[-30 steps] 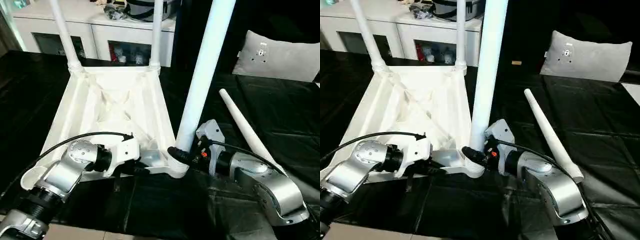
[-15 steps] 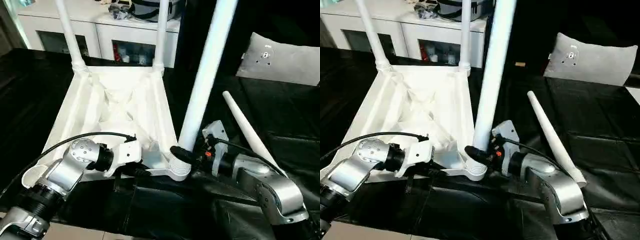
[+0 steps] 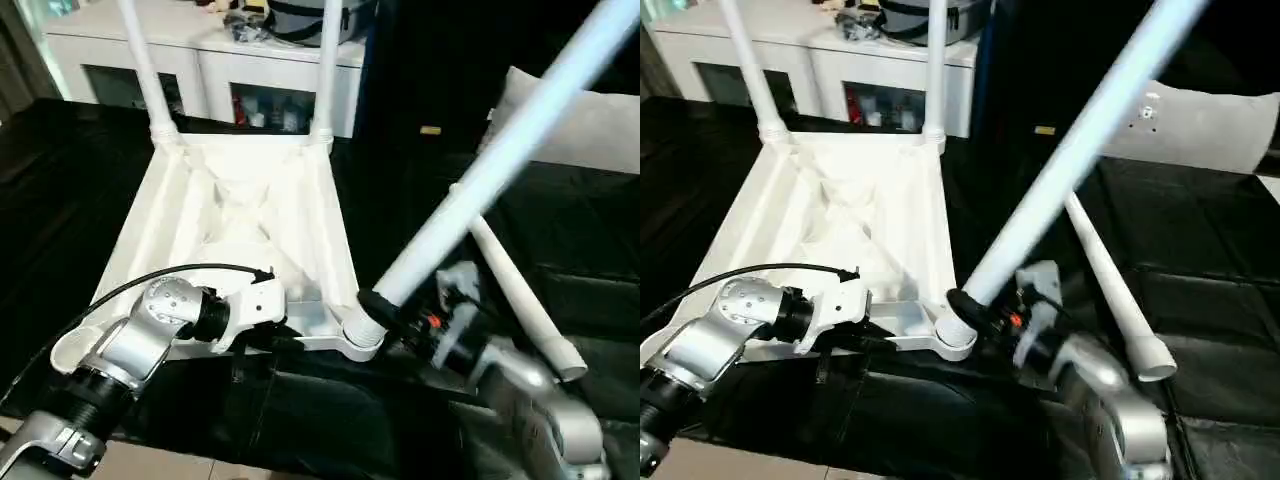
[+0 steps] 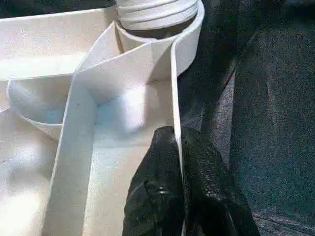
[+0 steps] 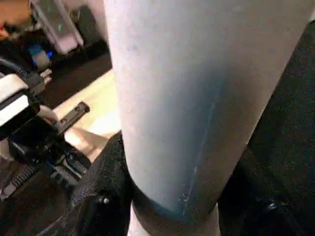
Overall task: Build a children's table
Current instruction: Insert table leg to table base
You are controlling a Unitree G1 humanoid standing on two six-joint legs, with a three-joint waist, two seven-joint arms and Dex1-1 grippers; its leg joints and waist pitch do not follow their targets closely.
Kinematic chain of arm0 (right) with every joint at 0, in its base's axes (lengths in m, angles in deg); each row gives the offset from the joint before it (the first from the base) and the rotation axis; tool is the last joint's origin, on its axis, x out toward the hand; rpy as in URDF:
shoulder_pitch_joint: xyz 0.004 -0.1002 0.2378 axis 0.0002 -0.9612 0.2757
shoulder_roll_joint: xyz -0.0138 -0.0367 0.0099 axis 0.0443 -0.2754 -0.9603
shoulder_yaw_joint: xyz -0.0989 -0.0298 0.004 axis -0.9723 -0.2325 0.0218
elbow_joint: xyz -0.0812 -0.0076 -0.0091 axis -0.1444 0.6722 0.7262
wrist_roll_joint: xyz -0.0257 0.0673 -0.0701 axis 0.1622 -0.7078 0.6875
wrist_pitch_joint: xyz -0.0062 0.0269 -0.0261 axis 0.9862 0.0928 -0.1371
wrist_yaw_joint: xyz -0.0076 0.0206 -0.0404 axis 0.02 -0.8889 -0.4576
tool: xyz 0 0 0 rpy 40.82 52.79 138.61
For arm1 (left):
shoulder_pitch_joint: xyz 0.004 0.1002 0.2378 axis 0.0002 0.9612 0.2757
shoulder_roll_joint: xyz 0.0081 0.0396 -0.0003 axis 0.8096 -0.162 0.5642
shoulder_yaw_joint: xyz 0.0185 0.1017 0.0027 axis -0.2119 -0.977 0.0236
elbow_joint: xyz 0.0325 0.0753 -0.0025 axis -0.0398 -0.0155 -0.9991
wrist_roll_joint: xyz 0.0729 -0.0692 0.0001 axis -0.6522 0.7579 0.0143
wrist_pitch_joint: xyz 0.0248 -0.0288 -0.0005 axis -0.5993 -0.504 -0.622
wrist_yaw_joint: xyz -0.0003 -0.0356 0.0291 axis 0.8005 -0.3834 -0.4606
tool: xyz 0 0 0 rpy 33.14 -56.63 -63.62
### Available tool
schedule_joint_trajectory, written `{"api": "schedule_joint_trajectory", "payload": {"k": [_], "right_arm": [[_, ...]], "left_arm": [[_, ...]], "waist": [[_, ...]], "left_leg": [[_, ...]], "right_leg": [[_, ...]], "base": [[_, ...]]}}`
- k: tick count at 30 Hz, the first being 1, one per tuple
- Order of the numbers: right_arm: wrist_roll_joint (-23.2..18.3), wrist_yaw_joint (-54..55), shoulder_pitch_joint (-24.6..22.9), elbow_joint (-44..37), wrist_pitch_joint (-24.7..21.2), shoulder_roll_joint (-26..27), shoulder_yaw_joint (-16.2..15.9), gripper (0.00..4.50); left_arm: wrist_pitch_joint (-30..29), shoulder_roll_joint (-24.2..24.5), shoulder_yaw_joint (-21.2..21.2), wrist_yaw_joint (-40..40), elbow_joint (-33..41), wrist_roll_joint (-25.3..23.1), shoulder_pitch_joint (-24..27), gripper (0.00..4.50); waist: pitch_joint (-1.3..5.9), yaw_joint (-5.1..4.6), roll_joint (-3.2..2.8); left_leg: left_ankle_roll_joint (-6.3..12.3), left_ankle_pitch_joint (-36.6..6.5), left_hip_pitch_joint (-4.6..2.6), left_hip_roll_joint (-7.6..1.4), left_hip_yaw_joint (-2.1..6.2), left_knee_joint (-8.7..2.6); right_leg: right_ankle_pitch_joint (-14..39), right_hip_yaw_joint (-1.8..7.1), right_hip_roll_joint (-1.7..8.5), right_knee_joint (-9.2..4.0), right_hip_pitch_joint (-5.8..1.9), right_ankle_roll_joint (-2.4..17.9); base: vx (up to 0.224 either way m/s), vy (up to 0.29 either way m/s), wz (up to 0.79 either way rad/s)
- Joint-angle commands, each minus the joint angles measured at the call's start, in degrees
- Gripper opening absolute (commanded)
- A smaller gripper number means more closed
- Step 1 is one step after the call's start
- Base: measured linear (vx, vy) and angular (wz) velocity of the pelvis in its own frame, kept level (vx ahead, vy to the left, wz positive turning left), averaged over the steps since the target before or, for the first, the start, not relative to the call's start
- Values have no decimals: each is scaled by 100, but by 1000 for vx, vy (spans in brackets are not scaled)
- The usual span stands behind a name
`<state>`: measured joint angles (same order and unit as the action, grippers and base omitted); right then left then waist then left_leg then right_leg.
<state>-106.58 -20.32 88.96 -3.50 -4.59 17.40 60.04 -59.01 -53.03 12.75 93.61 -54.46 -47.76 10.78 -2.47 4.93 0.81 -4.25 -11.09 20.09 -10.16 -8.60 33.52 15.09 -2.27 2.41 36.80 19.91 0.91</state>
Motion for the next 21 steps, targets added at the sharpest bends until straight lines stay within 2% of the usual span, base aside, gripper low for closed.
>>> {"api": "schedule_joint_trajectory", "payload": {"k": [1,3,4,5,6,8,9,11,12,15,18,19,20,21], "right_arm": [[471,-7,-254,370,79,-182,-249,188],[801,-58,-312,374,297,-363,-520,188],[801,-58,-312,374,297,-363,-520,188],[1154,-107,-281,344,400,-601,-838,188],[1354,-128,-221,355,434,-724,-999,188],[1469,-144,-177,368,451,-795,-1089,188],[1661,-161,-62,464,447,-898,-1235,188],[1768,-204,29,561,470,-959,-1328,188],[1786,-301,169,707,442,-992,-1403,188],[1808,-588,374,984,395,-1079,-1619,188],[1772,-784,462,1126,365,-1104,-1708,188],[1760,-836,484,1164,359,-1105,-1725,188],[1711,-1014,539,1243,308,-1097,-1763,188],[1675,-1101,560,1265,269,-1101,-1777,188]], "left_arm": [[44,55,95,-107,-107,-157,-158,0],[50,52,92,-108,-127,-159,-169,0],[50,52,92,-108,-127,-159,-169,0],[62,62,84,-102,-139,-175,-173,0],[75,76,71,-95,-137,-198,-176,0],[82,83,61,-91,-137,-215,-180,0],[99,98,42,-74,-128,-238,-179,0],[112,104,25,-62,-122,-256,-183,0],[119,96,1,-48,-116,-277,-205,0],[165,96,-41,14,-121,-302,-248,0],[213,99,-75,88,-138,-315,-293,0],[228,100,-84,111,-147,-318,-308,0],[274,89,-99,194,-175,-308,-360,0],[286,79,-105,234,-182,-296,-388,0]], "waist": [[219,-20,-97],[209,-19,-105],[212,-16,-104],[209,-19,-106],[206,-21,-101],[201,-31,-102],[193,-36,-100],[186,-39,-96],[183,-39,-76],[178,-82,-65],[148,-106,-64],[141,-121,-62],[119,-137,-31],[122,-155,-32]], "left_leg": [[-144,-1350,-34,-326,79,-457],[-154,-1410,-35,-326,80,-464],[-156,-1399,-36,-328,83,-465],[-142,-1414,-39,-329,83,-467],[-143,-1394,-32,-326,88,-472],[-133,-1425,-38,-322,84,-471],[-141,-1506,-37,-320,87,-478],[-144,-1612,-49,-324,88,-483],[-146,-1713,-61,-335,98,-490],[-148,-1875,-70,-338,107,-494],[-134,-1885,-45,-340,111,-508],[-139,-1977,-49,-339,117,-512],[-153,-2134,-74,-343,119,-514],[-151,-2199,-75,-335,128,-515]], "right_leg": [[654,331,581,-552,-110,1065],[819,334,584,-573,-108,1014],[835,332,584,-572,-113,999],[841,335,578,-573,-106,989],[842,330,567,-573,-122,951],[919,337,570,-578,-107,936],[1083,338,572,-593,-101,919],[1284,346,579,-613,-88,902],[1564,350,594,-628,-72,881],[1754,352,592,-643,-49,891],[1846,357,597,-667,-38,873],[1933,350,591,-669,-26,865],[2105,357,599,-696,8,840],[2181,360,603,-697,7,840]], "base": [[0,0,0],[0,0,0],[0,0,0],[0,0,0],[0,0,0],[0,0,0],[0,0,0],[0,0,0],[0,0,0],[0,0,0],[0,0,0],[0,0,0],[0,0,0],[0,0,0]]}}
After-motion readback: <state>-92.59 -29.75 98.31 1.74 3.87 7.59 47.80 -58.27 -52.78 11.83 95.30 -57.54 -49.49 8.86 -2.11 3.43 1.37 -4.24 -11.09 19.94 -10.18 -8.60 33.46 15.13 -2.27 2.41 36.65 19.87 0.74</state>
